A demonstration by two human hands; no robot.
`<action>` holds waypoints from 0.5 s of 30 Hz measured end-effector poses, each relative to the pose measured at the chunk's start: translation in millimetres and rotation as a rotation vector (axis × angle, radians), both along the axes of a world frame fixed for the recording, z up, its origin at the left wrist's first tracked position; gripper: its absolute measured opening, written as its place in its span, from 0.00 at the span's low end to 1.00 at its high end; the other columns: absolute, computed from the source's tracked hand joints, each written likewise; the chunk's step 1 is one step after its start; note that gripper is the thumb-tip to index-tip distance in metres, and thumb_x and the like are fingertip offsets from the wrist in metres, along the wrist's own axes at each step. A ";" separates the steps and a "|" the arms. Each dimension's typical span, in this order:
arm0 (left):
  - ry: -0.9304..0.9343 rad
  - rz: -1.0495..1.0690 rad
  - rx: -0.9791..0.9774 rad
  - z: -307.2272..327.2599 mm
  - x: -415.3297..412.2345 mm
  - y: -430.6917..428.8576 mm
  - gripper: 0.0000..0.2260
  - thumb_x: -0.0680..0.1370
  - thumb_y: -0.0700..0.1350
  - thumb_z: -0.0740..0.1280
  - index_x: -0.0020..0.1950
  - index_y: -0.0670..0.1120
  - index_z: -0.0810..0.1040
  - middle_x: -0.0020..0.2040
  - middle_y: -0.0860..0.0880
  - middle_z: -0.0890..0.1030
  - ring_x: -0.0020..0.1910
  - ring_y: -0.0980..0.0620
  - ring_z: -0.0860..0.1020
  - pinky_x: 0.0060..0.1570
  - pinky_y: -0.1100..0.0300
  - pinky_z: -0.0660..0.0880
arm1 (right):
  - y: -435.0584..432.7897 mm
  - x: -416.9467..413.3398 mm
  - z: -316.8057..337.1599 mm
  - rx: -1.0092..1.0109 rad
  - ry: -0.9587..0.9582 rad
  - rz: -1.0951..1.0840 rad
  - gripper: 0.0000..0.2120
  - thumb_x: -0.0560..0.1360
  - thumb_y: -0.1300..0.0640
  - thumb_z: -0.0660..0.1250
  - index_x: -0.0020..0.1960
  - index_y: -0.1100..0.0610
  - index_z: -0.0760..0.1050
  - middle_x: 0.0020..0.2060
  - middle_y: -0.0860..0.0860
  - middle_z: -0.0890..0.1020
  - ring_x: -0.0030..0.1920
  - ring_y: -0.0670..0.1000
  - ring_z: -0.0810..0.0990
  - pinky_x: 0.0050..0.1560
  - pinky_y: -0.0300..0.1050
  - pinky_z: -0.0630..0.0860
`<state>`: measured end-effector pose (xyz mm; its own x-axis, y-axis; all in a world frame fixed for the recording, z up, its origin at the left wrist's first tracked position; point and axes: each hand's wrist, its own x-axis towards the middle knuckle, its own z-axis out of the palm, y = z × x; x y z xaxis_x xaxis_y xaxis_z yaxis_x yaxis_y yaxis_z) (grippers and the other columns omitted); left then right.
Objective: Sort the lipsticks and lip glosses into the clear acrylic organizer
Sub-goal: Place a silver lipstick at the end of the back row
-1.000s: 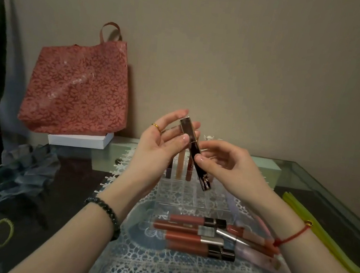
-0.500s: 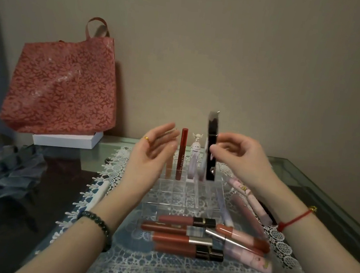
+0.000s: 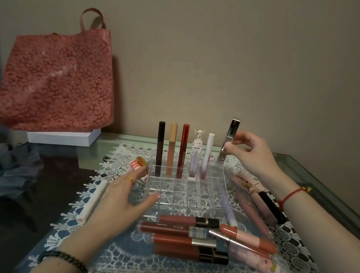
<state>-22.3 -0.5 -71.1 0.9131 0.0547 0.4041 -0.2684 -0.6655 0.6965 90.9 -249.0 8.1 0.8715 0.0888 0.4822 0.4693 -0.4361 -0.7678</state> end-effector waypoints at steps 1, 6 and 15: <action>-0.012 0.002 0.050 0.0 0.5 0.1 0.37 0.63 0.68 0.60 0.69 0.56 0.58 0.63 0.60 0.67 0.64 0.58 0.67 0.65 0.52 0.65 | 0.1 1.7 -3.4 0.004 -0.002 -0.002 0.08 0.71 0.57 0.68 0.49 0.52 0.74 0.40 0.42 0.76 0.42 0.41 0.75 0.39 0.31 0.67; -0.008 0.053 0.205 -4.2 1.8 0.6 0.38 0.65 0.68 0.58 0.71 0.52 0.58 0.69 0.53 0.66 0.67 0.56 0.63 0.66 0.52 0.63 | 1.6 6.3 -16.4 -0.027 0.055 0.029 0.11 0.71 0.58 0.68 0.53 0.54 0.73 0.41 0.43 0.77 0.41 0.41 0.76 0.38 0.30 0.71; -0.004 0.061 0.228 -5.9 2.9 1.2 0.40 0.63 0.70 0.55 0.71 0.51 0.59 0.71 0.52 0.63 0.70 0.56 0.60 0.68 0.53 0.59 | 0.3 7.3 -31.0 -0.093 0.075 0.061 0.14 0.71 0.60 0.69 0.56 0.57 0.74 0.43 0.46 0.79 0.43 0.42 0.77 0.37 0.30 0.70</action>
<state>-19.5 0.7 -77.0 0.9094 0.0163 0.4156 -0.2252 -0.8207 0.5251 98.2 -248.7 -22.8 0.8962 0.1841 0.4036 0.4403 -0.4795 -0.7591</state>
